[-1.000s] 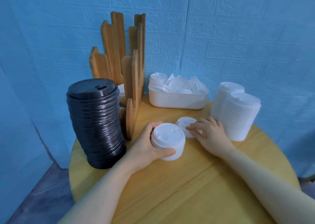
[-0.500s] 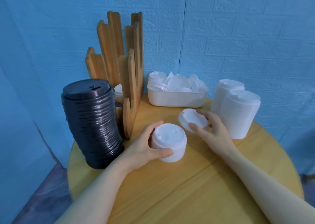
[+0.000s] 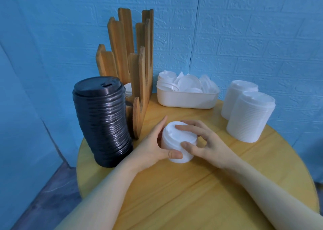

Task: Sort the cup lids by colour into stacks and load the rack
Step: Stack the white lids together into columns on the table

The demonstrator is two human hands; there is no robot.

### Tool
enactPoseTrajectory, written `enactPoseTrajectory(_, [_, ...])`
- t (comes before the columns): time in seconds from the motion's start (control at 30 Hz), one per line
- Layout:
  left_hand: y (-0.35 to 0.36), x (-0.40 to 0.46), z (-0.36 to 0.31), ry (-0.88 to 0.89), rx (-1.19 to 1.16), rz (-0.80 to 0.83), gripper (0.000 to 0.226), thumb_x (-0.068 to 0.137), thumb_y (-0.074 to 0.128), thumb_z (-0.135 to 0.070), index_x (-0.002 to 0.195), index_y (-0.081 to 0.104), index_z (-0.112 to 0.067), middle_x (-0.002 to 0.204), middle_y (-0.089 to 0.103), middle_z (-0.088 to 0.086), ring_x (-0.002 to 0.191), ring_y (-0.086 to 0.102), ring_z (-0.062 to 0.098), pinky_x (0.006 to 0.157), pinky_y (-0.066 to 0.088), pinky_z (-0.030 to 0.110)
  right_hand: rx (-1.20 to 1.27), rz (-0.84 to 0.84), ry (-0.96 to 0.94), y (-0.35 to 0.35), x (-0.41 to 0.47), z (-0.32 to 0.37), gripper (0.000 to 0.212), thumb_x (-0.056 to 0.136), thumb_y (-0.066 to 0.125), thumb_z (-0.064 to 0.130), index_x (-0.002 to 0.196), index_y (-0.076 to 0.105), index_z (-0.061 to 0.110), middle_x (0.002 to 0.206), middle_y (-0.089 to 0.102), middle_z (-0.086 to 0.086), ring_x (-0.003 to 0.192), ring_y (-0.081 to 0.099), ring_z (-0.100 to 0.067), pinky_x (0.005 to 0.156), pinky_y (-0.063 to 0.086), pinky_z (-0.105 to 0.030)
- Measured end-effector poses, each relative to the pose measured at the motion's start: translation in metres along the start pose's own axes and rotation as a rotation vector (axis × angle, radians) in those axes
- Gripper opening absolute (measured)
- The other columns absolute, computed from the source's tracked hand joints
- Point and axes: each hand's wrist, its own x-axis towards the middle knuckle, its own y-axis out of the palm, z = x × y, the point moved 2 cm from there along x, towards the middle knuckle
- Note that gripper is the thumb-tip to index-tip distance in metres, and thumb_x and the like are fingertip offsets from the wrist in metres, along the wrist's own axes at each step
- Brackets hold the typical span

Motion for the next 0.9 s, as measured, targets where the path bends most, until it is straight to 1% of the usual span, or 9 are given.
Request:
enactPoseTrajectory(0.17, [-0.001, 0.0, 0.001, 0.003, 0.004, 0.014, 0.125, 0.054, 0.092, -0.038, 0.155, 0.019, -0.039, 0.156, 0.034, -0.016, 0.143, 0.031, 0.002, 0.117, 0.03, 0.025, -0.101, -0.016, 0.052, 0.001, 0.004, 0.002, 0.044, 0.068, 0.063, 0.066, 0.109, 0.061, 0.053, 0.125, 0.047, 0.023, 0.127, 0.042, -0.003, 0.108, 0.033, -0.034])
enactPoseTrajectory(0.27, [-0.002, 0.002, 0.004, 0.016, 0.037, 0.013, 0.121, 0.051, 0.093, -0.046, 0.153, 0.028, -0.04, 0.152, 0.039, -0.017, 0.141, 0.035, 0.001, 0.117, 0.033, 0.028, -0.058, 0.021, 0.06, -0.002, 0.003, 0.005, 0.041, 0.068, 0.066, 0.062, 0.107, 0.064, 0.048, 0.125, 0.048, 0.02, 0.123, 0.043, 0.001, 0.102, 0.033, -0.022])
enactPoseTrajectory(0.37, [-0.002, 0.003, 0.004, 0.024, 0.026, 0.007, 0.113, 0.05, 0.09, -0.046, 0.149, 0.037, -0.039, 0.149, 0.041, -0.018, 0.138, 0.038, -0.001, 0.116, 0.036, 0.03, 0.107, 0.11, 0.078, -0.008, 0.004, 0.007, 0.037, 0.073, 0.074, 0.041, 0.109, 0.068, 0.035, 0.127, 0.048, 0.011, 0.113, 0.048, 0.007, 0.089, 0.036, -0.008])
enactPoseTrajectory(0.43, [-0.002, 0.003, 0.003, 0.031, 0.021, 0.013, 0.109, 0.049, 0.09, -0.046, 0.146, 0.04, -0.041, 0.148, 0.043, -0.018, 0.137, 0.039, -0.002, 0.114, 0.038, 0.03, 0.153, 0.116, 0.075, -0.009, 0.005, 0.004, 0.036, 0.073, 0.076, 0.037, 0.108, 0.07, 0.032, 0.127, 0.049, 0.008, 0.114, 0.049, 0.005, 0.089, 0.039, -0.008])
enactPoseTrajectory(0.53, [-0.002, 0.001, 0.002, 0.032, 0.026, 0.038, 0.108, 0.052, 0.087, -0.053, 0.147, 0.038, -0.039, 0.148, 0.042, -0.018, 0.137, 0.04, -0.001, 0.113, 0.04, 0.032, 0.177, 0.105, 0.067, -0.004, 0.004, 0.0, 0.036, 0.074, 0.075, 0.043, 0.109, 0.069, 0.04, 0.13, 0.047, 0.013, 0.123, 0.045, 0.003, 0.095, 0.038, -0.011])
enactPoseTrajectory(0.63, [-0.003, 0.0, 0.0, 0.025, 0.019, 0.025, 0.102, 0.056, 0.083, -0.06, 0.145, 0.04, -0.038, 0.145, 0.046, -0.018, 0.134, 0.043, -0.003, 0.111, 0.044, 0.038, 0.234, 0.091, 0.078, 0.001, 0.001, -0.001, 0.038, 0.08, 0.07, 0.035, 0.117, 0.067, 0.032, 0.138, 0.044, 0.014, 0.128, 0.042, 0.006, 0.098, 0.037, -0.009])
enactPoseTrajectory(0.73, [-0.002, -0.001, 0.0, 0.037, 0.013, -0.016, 0.092, 0.057, 0.084, -0.057, 0.139, 0.047, -0.038, 0.135, 0.057, -0.02, 0.126, 0.051, -0.003, 0.108, 0.046, 0.036, 0.252, 0.095, 0.079, 0.002, -0.001, 0.001, 0.04, 0.082, 0.067, 0.035, 0.121, 0.065, 0.03, 0.141, 0.043, 0.015, 0.13, 0.041, 0.005, 0.106, 0.036, -0.015])
enactPoseTrajectory(0.8, [-0.002, 0.0, -0.001, 0.045, 0.015, -0.023, 0.091, 0.057, 0.084, -0.056, 0.138, 0.047, -0.039, 0.132, 0.058, -0.02, 0.123, 0.054, -0.004, 0.106, 0.048, 0.033, 0.268, 0.106, 0.071, 0.003, -0.001, 0.001, 0.038, 0.084, 0.063, 0.037, 0.121, 0.066, 0.03, 0.141, 0.044, 0.016, 0.131, 0.041, 0.004, 0.107, 0.035, -0.016])
enactPoseTrajectory(0.9, [-0.001, 0.0, -0.002, 0.065, 0.022, -0.022, 0.095, 0.055, 0.082, -0.057, 0.14, 0.041, -0.046, 0.136, 0.053, -0.024, 0.121, 0.05, -0.012, 0.1, 0.044, 0.016, 0.276, 0.045, 0.056, -0.001, 0.005, -0.002, 0.034, 0.089, 0.055, 0.038, 0.118, 0.068, 0.027, 0.136, 0.051, 0.014, 0.127, 0.046, 0.002, 0.105, 0.035, -0.013])
